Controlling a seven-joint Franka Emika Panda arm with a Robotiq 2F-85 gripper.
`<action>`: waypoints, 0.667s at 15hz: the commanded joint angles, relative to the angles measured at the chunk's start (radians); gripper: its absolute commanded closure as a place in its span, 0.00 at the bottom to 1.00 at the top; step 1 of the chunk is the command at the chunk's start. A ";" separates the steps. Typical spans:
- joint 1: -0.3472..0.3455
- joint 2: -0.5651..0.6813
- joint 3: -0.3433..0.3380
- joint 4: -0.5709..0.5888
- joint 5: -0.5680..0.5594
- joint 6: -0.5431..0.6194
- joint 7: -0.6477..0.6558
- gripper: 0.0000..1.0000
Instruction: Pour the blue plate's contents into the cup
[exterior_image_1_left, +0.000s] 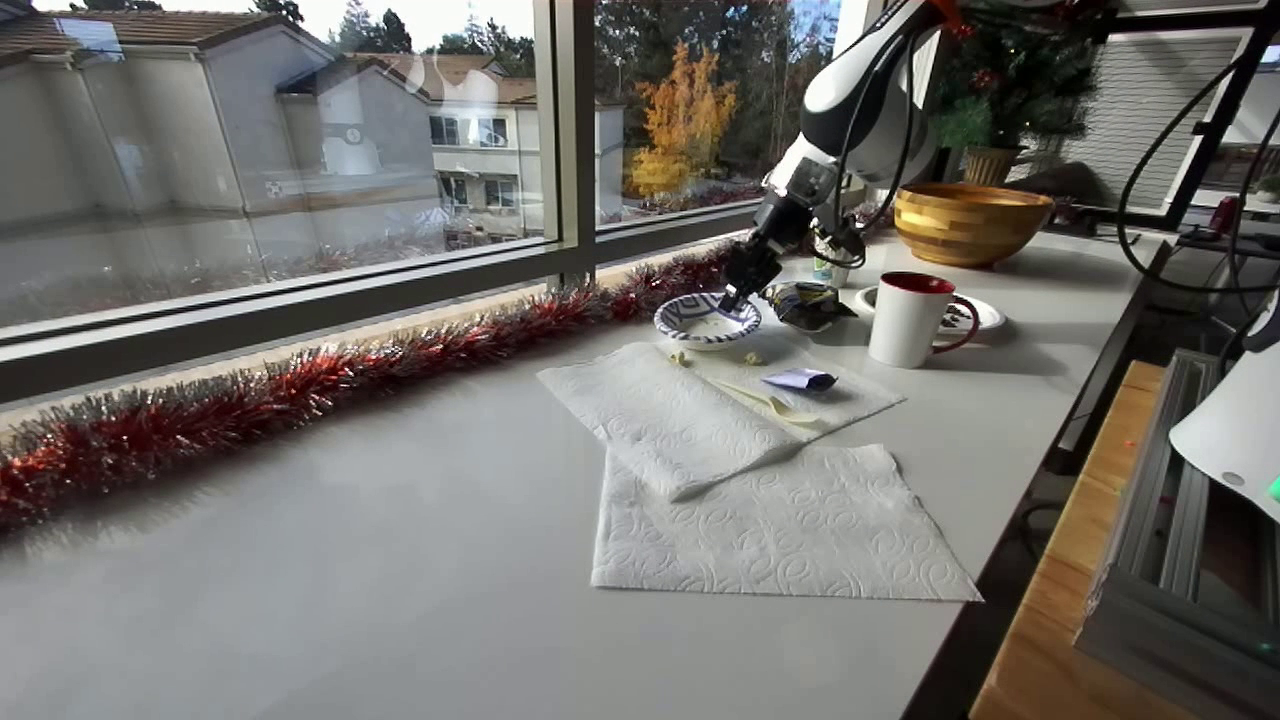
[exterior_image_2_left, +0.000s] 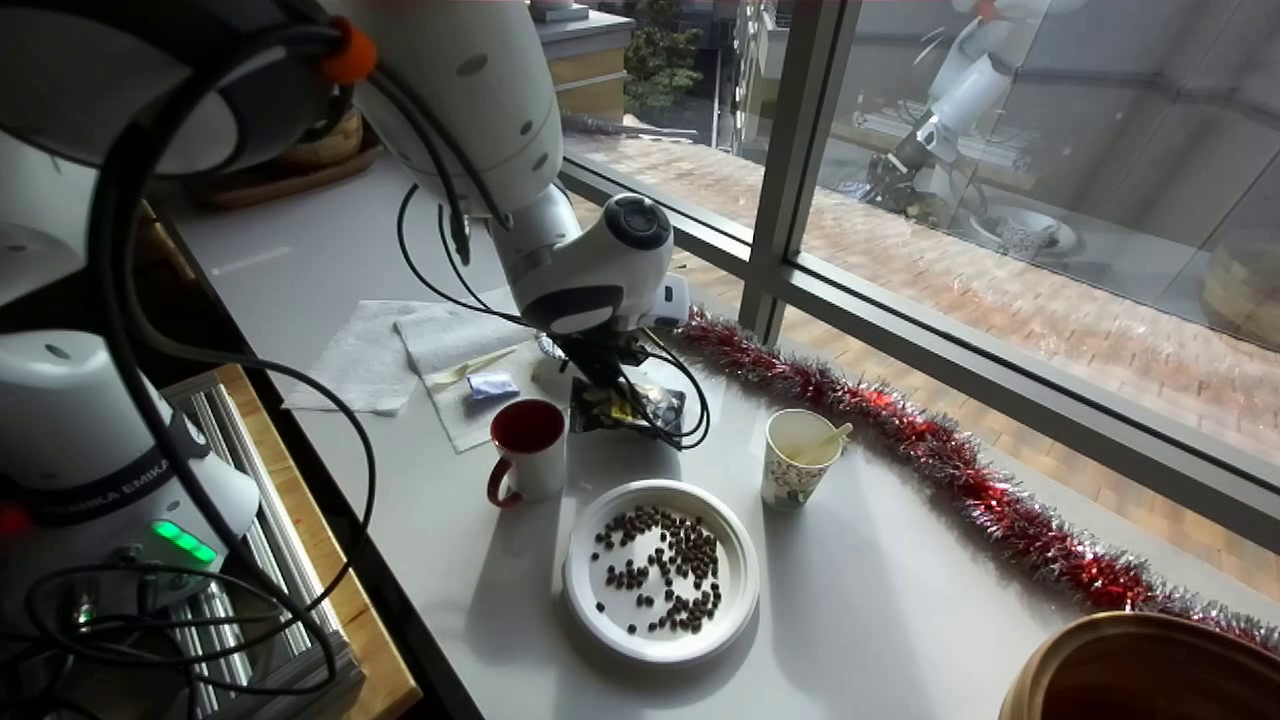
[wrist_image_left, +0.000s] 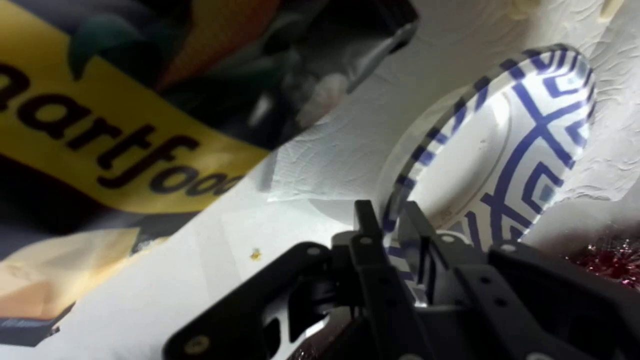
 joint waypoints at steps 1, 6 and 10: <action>0.011 -0.100 0.008 -0.042 0.046 0.030 -0.028 0.50; 0.066 -0.290 -0.033 -0.115 -0.001 0.233 -0.003 0.15; 0.163 -0.422 -0.163 -0.145 -0.039 0.339 0.005 0.00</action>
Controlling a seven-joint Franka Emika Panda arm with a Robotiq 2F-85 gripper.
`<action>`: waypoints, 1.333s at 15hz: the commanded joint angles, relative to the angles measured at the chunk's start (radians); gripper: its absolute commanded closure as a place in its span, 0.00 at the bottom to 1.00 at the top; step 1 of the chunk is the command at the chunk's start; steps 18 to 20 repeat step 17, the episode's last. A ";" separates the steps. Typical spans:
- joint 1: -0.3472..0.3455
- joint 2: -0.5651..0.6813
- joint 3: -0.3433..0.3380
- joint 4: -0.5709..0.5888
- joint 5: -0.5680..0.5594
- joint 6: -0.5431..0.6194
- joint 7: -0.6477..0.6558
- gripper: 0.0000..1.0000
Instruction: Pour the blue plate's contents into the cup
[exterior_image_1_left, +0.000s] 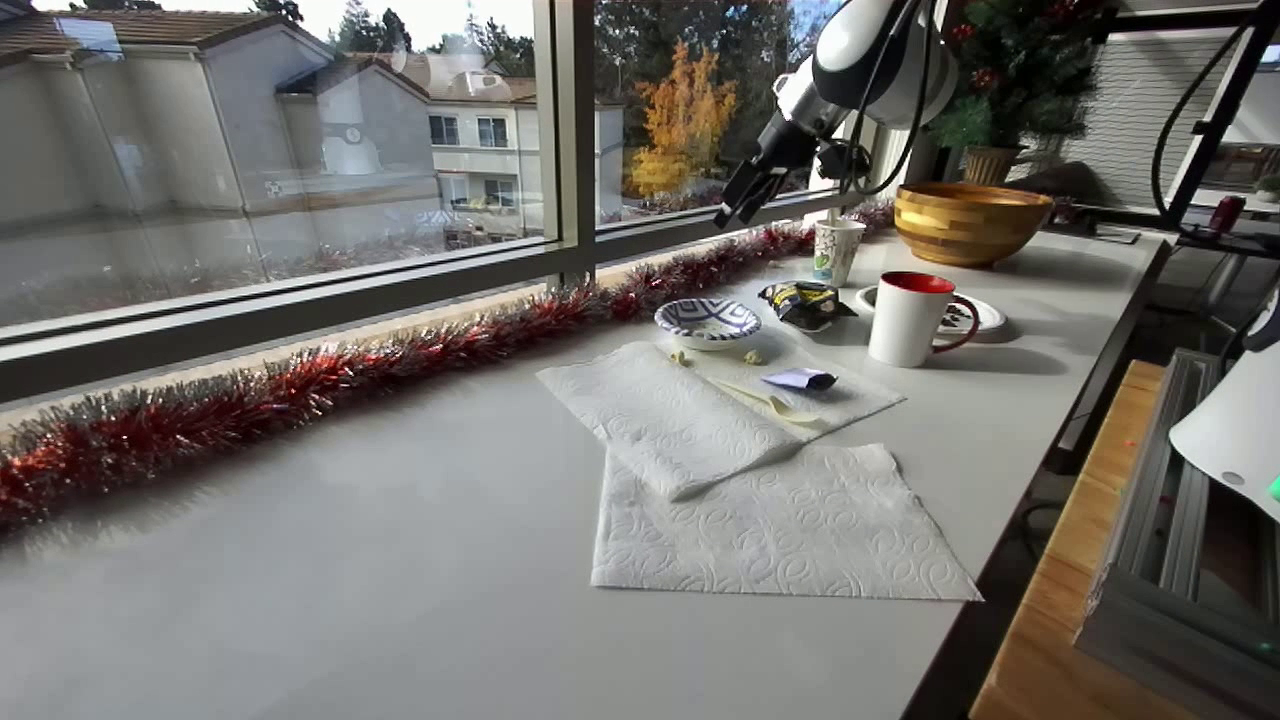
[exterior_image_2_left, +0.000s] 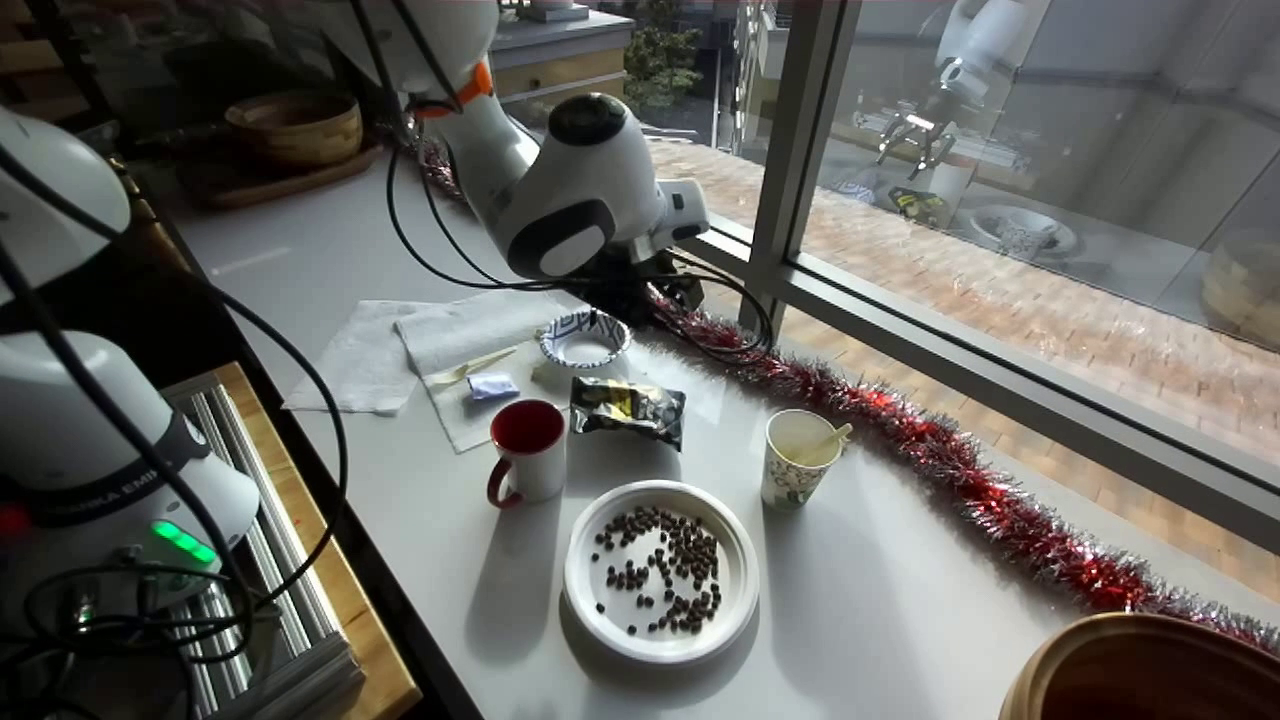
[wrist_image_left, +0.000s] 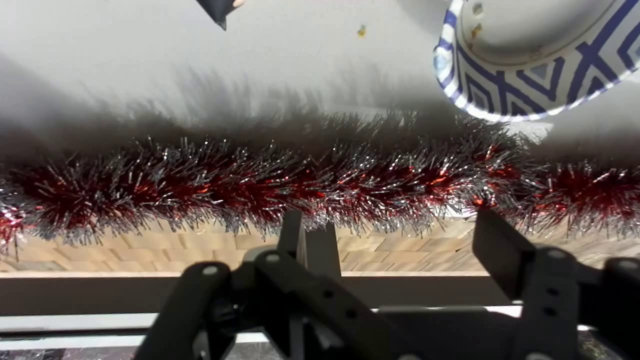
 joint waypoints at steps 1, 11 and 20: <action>0.119 -0.164 -0.163 -0.060 -0.041 0.089 0.020 0.00; 0.612 -0.444 -0.879 -0.036 -0.199 -0.276 0.062 0.00; 0.660 -0.437 -0.886 -0.040 -0.118 -0.327 -0.016 0.00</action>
